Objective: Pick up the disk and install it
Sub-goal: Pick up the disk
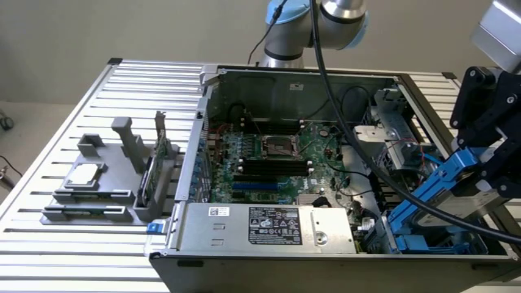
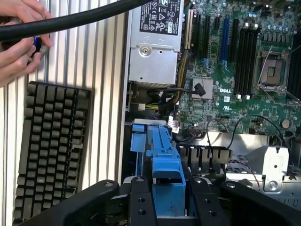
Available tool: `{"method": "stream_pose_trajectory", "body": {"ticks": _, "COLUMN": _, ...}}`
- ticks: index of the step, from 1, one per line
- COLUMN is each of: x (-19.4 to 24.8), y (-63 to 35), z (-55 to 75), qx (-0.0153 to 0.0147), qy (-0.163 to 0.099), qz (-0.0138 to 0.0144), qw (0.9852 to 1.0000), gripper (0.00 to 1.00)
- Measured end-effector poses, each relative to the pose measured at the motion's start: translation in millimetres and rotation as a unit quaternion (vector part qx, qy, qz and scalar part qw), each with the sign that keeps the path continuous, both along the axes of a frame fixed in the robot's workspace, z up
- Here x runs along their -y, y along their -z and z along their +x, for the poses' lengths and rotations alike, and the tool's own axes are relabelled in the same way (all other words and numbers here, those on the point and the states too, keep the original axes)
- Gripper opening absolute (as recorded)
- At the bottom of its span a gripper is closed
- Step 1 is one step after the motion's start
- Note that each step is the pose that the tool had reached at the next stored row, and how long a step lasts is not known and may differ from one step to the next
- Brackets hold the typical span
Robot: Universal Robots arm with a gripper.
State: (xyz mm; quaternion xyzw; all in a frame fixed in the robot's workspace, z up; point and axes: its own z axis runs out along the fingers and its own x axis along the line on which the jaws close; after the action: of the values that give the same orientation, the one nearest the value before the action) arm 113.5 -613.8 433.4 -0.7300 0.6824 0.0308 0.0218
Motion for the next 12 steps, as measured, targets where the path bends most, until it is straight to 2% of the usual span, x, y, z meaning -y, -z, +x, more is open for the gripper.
{"method": "stream_pose_trajectory", "body": {"ticks": 12, "x": 0.0, "y": 2.8, "z": 0.1, "qx": 0.0006, "qy": -0.005, "qz": 0.0001, "qw": 1.0000, "gripper": 0.33}}
